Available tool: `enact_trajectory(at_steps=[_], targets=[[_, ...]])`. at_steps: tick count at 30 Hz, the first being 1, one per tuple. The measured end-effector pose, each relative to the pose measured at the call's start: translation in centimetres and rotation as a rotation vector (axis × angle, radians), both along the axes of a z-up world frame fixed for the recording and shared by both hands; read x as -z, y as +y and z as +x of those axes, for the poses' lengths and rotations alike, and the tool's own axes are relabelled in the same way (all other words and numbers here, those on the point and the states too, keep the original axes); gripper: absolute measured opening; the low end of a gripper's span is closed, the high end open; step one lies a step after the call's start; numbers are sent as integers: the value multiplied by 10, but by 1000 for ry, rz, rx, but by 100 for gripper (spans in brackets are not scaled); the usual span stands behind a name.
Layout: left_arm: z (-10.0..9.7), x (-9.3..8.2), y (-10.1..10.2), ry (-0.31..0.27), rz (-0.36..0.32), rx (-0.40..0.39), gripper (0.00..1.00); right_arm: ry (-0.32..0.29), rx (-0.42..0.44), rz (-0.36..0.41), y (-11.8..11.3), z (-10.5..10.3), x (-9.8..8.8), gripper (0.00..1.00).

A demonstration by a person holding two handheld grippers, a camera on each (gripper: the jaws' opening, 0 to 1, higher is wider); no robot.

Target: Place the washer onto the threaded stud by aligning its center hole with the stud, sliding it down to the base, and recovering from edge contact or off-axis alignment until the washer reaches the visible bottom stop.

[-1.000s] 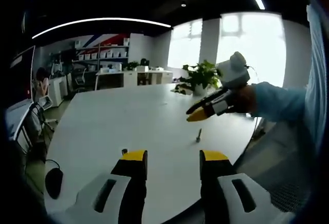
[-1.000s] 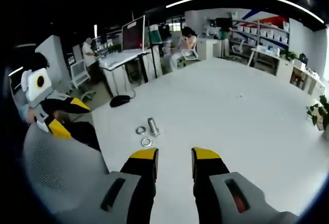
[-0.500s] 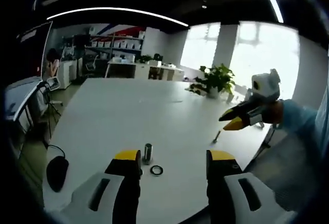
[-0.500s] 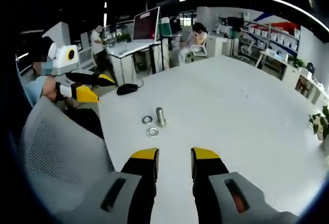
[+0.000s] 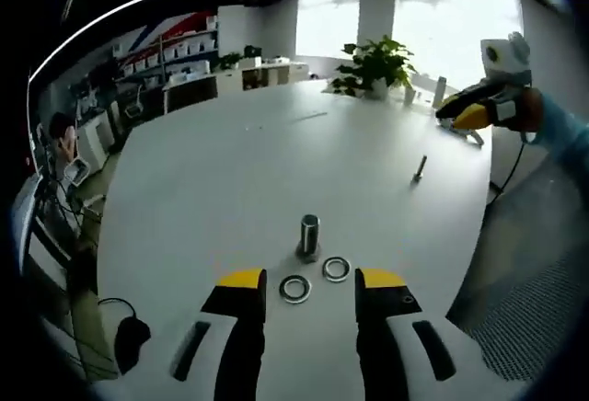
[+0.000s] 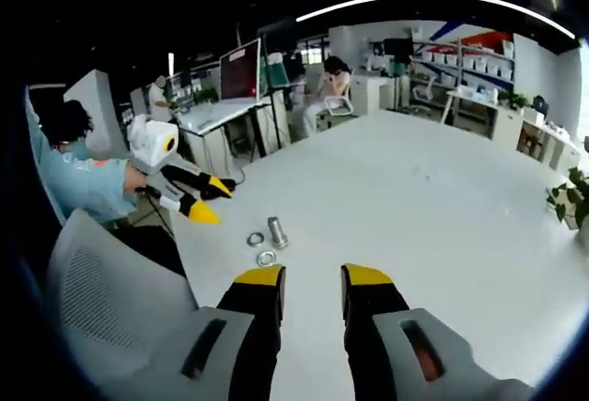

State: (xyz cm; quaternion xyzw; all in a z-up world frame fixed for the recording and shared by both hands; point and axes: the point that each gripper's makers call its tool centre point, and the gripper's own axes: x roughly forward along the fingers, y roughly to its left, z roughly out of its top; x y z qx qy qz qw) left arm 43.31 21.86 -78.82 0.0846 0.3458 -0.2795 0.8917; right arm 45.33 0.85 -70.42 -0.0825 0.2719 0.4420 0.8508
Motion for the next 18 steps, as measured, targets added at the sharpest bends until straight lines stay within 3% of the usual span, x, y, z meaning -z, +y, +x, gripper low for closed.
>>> enact_trajectory(at_steps=[8, 11, 14, 18], targets=[[15, 25, 4, 73, 80, 50, 29, 27, -8, 36, 4, 1, -3, 25], [15, 40, 4, 127, 146, 109, 16, 24, -15, 40, 7, 1, -3, 25], [17, 51, 2, 169, 173, 130, 17, 28, -25, 26, 9, -1, 0, 25], [24, 59, 2, 178, 214, 151, 17, 25, -30, 29, 10, -3, -2, 25]])
